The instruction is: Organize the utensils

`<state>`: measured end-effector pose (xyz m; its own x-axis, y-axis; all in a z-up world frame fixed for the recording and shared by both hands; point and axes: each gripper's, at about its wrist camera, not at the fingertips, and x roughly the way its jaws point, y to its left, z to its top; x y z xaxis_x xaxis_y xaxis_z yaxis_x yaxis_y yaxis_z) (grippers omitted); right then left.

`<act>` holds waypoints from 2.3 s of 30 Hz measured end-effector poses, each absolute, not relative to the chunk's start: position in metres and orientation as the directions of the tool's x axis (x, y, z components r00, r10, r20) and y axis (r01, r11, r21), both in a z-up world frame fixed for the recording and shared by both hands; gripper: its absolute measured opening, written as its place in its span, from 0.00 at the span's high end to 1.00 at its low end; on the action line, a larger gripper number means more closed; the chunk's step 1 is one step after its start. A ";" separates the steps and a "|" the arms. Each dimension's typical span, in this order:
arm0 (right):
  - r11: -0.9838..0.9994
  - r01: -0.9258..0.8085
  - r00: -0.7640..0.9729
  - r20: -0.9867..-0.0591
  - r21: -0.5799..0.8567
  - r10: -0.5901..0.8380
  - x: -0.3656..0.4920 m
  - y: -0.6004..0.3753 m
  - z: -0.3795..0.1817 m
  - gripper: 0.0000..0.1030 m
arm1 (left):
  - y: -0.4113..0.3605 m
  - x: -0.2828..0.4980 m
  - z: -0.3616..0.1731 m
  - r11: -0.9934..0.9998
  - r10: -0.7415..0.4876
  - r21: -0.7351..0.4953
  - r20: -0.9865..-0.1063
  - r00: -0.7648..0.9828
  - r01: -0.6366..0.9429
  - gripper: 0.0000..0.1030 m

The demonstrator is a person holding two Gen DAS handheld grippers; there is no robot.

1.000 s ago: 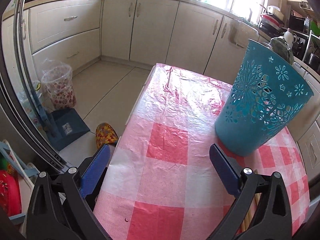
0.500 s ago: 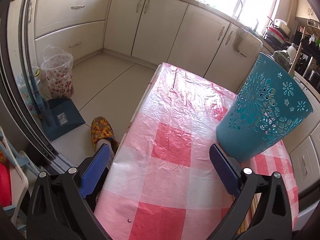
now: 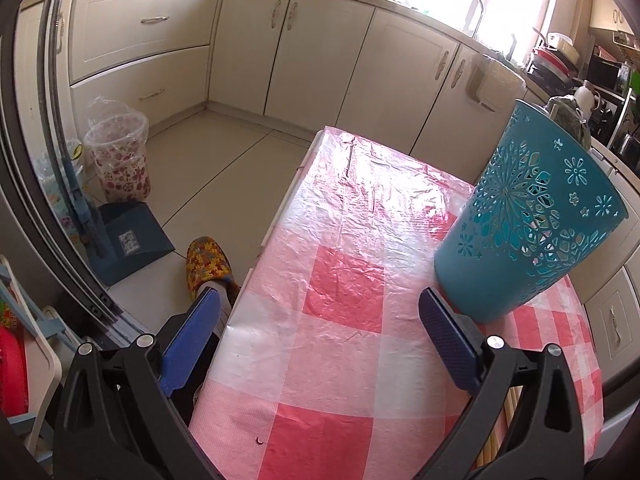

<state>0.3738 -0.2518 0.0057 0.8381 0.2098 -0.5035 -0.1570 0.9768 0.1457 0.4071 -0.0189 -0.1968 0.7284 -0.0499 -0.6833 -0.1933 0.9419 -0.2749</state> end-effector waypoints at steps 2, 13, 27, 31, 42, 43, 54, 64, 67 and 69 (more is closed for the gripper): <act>0.985 -0.151 0.836 -0.522 0.082 0.172 0.354 -0.252 -0.003 0.19 | -0.018 0.407 -0.197 0.942 -0.048 -0.274 -0.684 0.728 -0.195 0.07; 0.990 -0.137 0.600 -0.791 0.046 0.120 0.312 -0.267 -0.142 0.63 | -0.018 0.406 -0.197 0.943 -0.042 -0.267 -0.686 0.726 -0.199 0.07; 0.983 -0.185 0.585 -0.803 0.006 0.115 0.328 -0.251 -0.164 0.75 | -0.021 0.408 -0.197 0.947 -0.041 -0.255 -0.694 0.719 -0.193 0.07; 0.981 -0.192 0.586 -0.803 -0.010 0.106 0.330 -0.250 -0.165 0.76 | -0.023 0.408 -0.197 0.949 -0.039 -0.251 -0.696 0.717 -0.192 0.07; 0.992 -0.116 0.584 -0.811 -0.043 0.034 0.332 -0.264 -0.163 0.92 | -0.023 0.409 -0.198 0.949 -0.038 -0.249 -0.697 0.716 -0.192 0.07; 0.993 -0.107 0.582 -0.813 -0.043 0.027 0.331 -0.267 -0.162 0.92 | -0.023 0.409 -0.198 0.950 -0.039 -0.248 -0.698 0.715 -0.191 0.07; 0.997 -0.070 0.574 -0.817 0.017 0.054 0.325 -0.292 -0.162 0.92 | -0.061 0.396 -0.193 0.987 -0.074 -0.150 -0.753 0.654 -0.061 0.07; 0.994 -0.055 0.583 -0.805 0.097 0.111 0.324 -0.304 -0.158 0.92 | -0.110 0.378 -0.190 0.997 -0.068 -0.076 -0.801 0.595 0.012 0.07; 0.992 -0.053 0.582 -0.803 0.115 0.124 0.323 -0.307 -0.158 0.91 | -0.120 0.379 -0.189 0.998 -0.060 -0.059 -0.805 0.590 0.021 0.07; 0.991 -0.055 0.583 -0.801 0.123 0.132 0.323 -0.307 -0.157 0.90 | -0.127 0.381 -0.191 0.999 -0.039 -0.026 -0.809 0.586 0.030 0.07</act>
